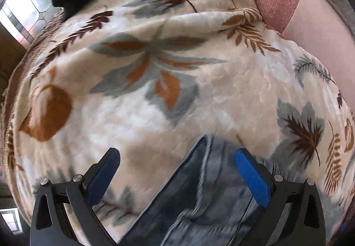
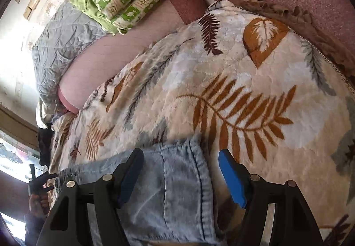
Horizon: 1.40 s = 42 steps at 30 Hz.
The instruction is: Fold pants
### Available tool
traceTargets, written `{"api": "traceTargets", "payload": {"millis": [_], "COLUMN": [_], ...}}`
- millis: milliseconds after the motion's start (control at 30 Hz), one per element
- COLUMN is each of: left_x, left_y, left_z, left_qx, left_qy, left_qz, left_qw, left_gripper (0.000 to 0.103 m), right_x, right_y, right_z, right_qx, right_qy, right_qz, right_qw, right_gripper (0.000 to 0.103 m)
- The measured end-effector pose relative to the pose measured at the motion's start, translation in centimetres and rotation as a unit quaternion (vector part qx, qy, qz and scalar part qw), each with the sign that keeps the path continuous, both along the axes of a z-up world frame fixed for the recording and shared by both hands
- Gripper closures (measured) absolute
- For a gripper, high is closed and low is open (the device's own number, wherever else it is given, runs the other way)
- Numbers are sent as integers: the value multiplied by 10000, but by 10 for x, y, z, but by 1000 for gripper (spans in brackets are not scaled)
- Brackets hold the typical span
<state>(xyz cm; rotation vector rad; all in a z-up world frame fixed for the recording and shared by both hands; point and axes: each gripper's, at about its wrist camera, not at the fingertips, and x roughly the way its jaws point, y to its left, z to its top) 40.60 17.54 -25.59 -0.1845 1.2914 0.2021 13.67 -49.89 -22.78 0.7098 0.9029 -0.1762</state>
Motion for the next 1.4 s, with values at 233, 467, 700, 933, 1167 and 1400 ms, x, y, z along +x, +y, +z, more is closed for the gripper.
{"api": "traceTargets", "payload": {"millis": [233, 467, 700, 933, 1167, 1400], "left_x": [6, 2, -15, -38, -103, -211], "left_y": [-25, -41, -38, -37, -21, 23], "left_z": [-10, 5, 31, 83, 148, 172], "left_qx": [374, 334, 245, -108, -491, -730], "left_qy": [-176, -414, -664, -1074, -1740, -2094], "left_qz": [-247, -470, -551, -517, -661, -686], "left_qw": [9988, 9975, 9960, 9928, 9813, 9727], "left_gripper": [49, 93, 95, 96, 96, 96], "right_x": [21, 51, 61, 34, -8, -85], "right_y": [-24, -19, 14, 4, 17, 32], "right_z": [-19, -46, -47, -6, 61, 90], "right_qx": [258, 395, -488, -404, -515, -355], "right_qy": [232, 538, 987, 532, -174, -629], "right_qz": [-11, 152, 577, 410, 407, 369], "right_qw": [9994, 9977, 9922, 9969, 9977, 9967], "right_gripper": [29, 29, 68, 86, 86, 86]}}
